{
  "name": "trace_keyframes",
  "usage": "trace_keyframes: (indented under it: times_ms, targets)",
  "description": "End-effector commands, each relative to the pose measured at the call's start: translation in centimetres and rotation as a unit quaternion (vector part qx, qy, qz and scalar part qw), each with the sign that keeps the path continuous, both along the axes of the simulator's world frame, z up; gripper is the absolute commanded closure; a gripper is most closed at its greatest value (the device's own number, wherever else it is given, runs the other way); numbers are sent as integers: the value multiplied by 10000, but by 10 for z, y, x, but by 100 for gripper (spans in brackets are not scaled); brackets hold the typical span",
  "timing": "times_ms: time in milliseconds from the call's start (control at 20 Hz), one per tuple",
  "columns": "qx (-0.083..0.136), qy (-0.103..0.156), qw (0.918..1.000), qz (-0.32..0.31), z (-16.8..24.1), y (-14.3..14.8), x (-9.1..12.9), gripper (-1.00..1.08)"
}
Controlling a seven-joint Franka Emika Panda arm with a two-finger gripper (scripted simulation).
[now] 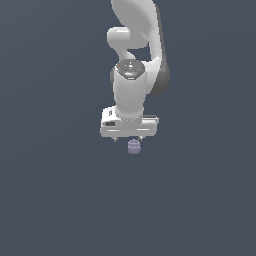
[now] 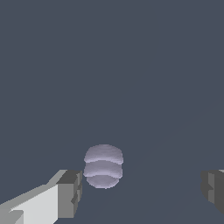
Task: Pick up the object and move it to a goal position.
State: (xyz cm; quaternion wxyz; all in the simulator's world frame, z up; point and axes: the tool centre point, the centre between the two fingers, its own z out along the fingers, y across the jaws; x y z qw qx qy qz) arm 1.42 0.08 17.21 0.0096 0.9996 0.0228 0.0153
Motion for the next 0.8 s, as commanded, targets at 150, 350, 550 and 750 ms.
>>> trace_keyframes:
  times_ms: [150, 350, 550, 750]
  targets:
    - [-28, 3, 10000, 14, 2, -3, 1, -92]
    - [-130, 15, 9999, 59, 7, -14, 3, -92]
    - [-155, 20, 9999, 68, 8, -17, 3, -92]
    - [-153, 17, 9999, 70, 9, -17, 3, -92]
